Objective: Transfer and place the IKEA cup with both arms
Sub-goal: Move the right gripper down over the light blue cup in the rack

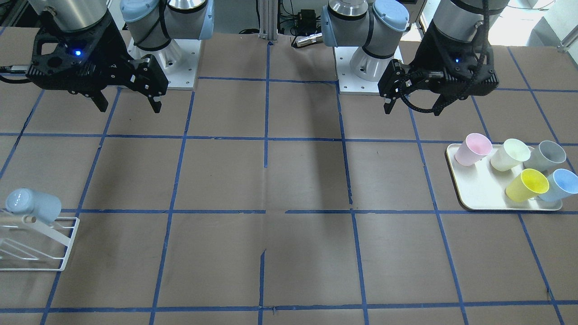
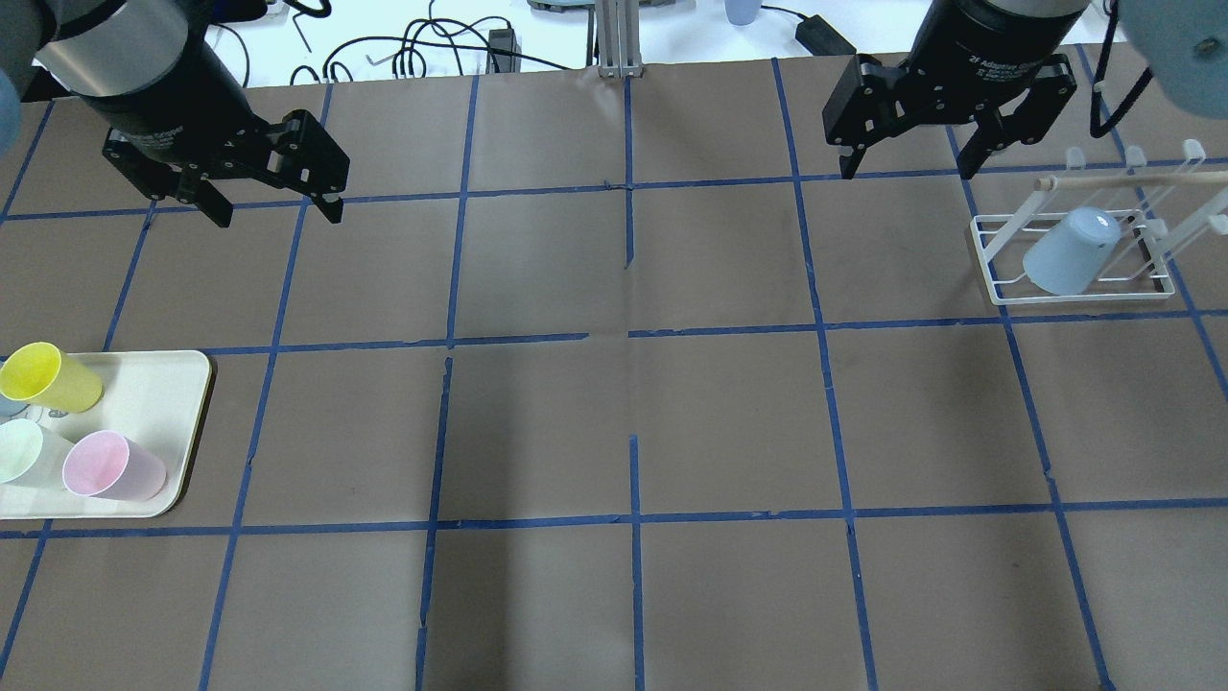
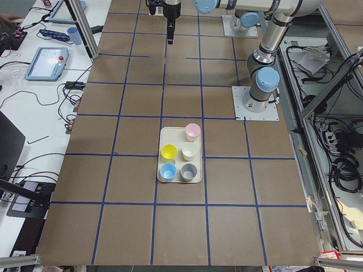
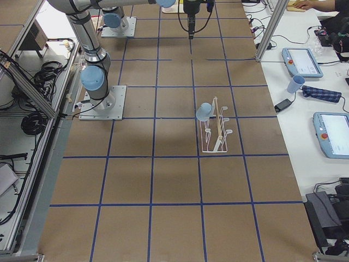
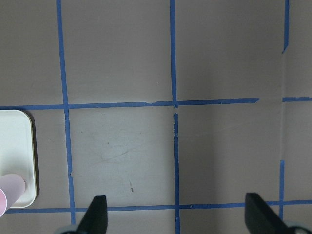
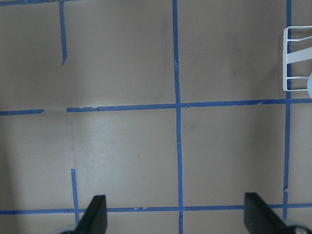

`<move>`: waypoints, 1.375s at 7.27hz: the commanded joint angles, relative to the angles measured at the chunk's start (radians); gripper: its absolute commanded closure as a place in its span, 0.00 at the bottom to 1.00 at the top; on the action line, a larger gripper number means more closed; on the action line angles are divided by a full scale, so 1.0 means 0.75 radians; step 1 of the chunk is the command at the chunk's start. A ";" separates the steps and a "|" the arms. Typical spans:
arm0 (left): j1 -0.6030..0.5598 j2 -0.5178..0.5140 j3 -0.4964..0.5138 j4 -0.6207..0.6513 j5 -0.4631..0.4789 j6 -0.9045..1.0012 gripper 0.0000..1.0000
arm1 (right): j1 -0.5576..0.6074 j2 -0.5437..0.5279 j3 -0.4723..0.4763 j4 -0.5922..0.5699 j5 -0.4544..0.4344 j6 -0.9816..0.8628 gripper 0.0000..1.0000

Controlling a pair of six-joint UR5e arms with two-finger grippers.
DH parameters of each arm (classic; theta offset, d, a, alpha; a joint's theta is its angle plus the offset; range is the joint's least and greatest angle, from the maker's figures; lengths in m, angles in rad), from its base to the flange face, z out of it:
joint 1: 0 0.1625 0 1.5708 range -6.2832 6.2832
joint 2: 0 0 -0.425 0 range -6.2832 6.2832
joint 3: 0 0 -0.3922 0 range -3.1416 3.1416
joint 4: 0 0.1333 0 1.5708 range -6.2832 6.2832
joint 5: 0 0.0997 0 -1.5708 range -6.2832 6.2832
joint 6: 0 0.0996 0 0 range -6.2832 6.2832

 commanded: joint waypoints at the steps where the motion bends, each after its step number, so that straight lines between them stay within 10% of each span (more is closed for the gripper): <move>1: 0.000 0.000 -0.001 0.000 0.000 0.000 0.00 | 0.000 0.001 0.000 0.002 0.000 0.000 0.00; 6: 0.000 0.000 -0.007 0.002 0.000 0.002 0.00 | -0.053 0.009 -0.002 -0.008 -0.040 -0.057 0.00; 10: 0.000 0.003 -0.005 0.002 0.000 0.012 0.00 | -0.412 0.094 0.002 -0.051 -0.072 -0.530 0.00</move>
